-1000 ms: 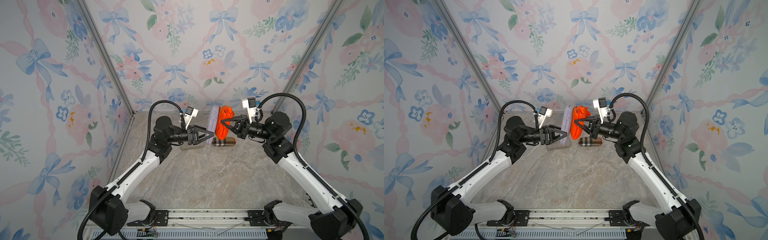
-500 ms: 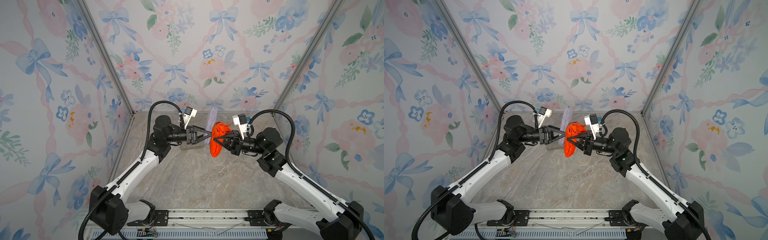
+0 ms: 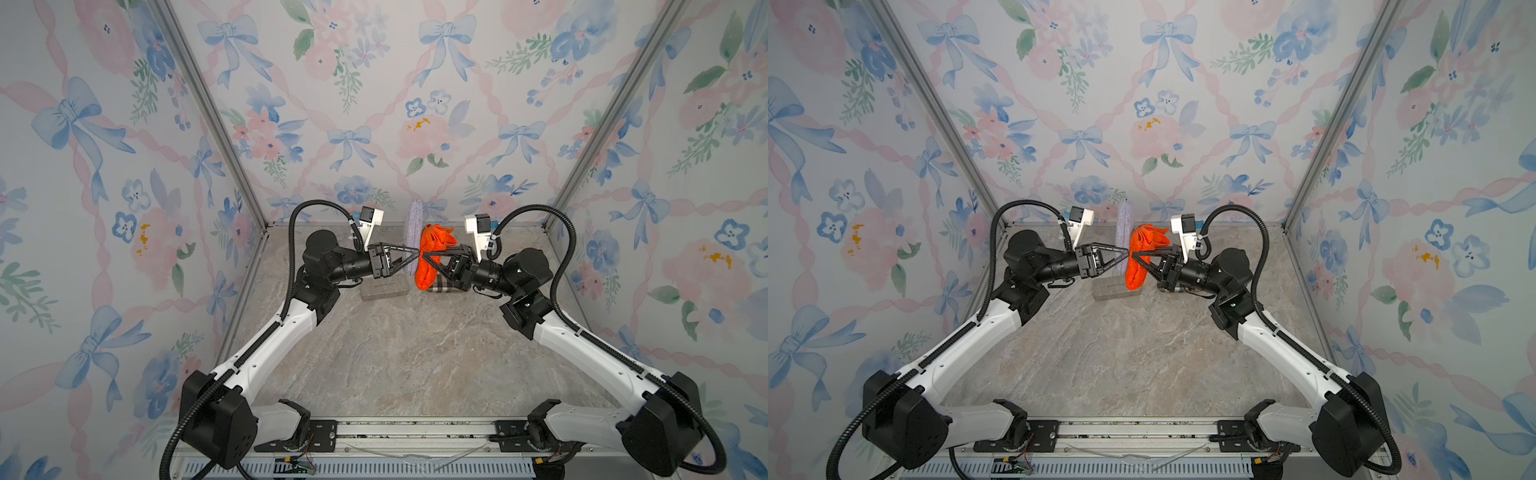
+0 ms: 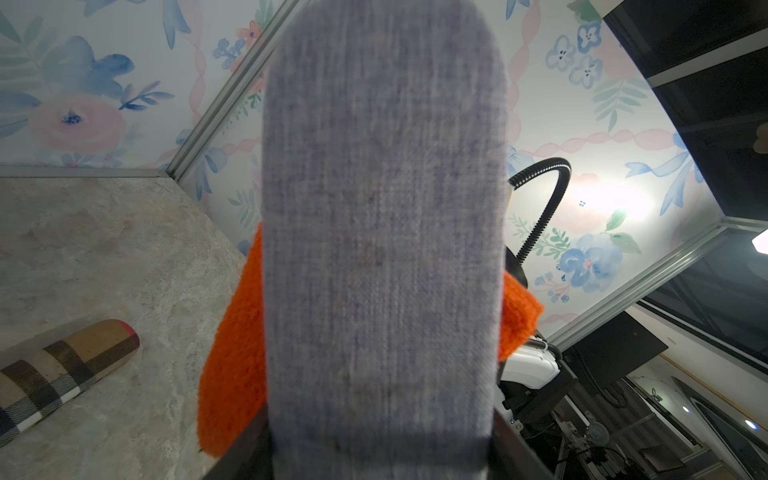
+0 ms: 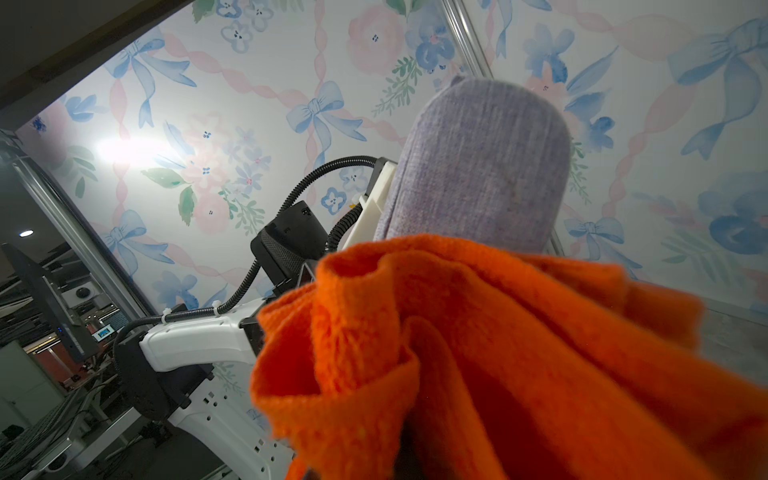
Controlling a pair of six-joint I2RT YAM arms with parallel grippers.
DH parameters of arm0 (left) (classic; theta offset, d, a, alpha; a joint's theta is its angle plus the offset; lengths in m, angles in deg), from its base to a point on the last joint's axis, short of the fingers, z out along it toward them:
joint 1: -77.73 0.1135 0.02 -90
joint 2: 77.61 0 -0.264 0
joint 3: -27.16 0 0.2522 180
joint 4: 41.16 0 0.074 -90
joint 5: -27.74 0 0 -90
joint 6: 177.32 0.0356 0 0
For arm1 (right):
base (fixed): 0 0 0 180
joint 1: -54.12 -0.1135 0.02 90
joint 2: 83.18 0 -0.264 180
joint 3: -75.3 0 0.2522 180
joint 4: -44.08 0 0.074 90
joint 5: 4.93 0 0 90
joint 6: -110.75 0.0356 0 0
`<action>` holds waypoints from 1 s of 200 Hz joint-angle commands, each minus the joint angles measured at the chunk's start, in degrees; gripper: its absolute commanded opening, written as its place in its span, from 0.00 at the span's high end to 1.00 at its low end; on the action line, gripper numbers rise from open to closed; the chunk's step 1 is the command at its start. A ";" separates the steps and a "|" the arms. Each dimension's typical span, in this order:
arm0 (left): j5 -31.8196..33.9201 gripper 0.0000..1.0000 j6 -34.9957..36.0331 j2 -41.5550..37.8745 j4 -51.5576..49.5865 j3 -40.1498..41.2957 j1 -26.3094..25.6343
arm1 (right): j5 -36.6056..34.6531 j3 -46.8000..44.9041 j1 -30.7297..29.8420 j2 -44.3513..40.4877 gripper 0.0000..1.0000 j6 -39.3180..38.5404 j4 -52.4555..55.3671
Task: Wipe the eyeglass case
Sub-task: Wipe the dirt from the eyeglass case, then place the eyeglass case at the center of the board.
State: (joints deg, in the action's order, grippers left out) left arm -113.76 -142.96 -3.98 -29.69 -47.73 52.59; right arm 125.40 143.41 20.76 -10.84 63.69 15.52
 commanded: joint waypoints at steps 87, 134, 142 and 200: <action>0.38 0.89 -3.95 -3.33 6.06 6.45 -3.24 | 4.22 7.46 9.57 7.29 1.00 10.89 -8.92; 9.59 0.90 1.05 -3.66 -4.21 13.68 -5.49 | 3.98 3.81 17.07 1.27 1.00 7.79 3.79; 14.15 0.90 2.74 -2.83 -8.90 14.00 -6.43 | 3.97 2.77 18.05 -0.69 1.00 5.62 9.09; 45.39 0.92 -5.43 3.39 -28.03 16.96 -15.59 | -0.02 -3.37 18.60 -13.54 1.00 -9.54 34.67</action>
State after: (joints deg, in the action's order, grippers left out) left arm -83.23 -144.25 -2.63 -48.55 -31.09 41.11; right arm 127.46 142.80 39.40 -20.46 61.76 38.62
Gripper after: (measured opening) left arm 0.613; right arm 0.092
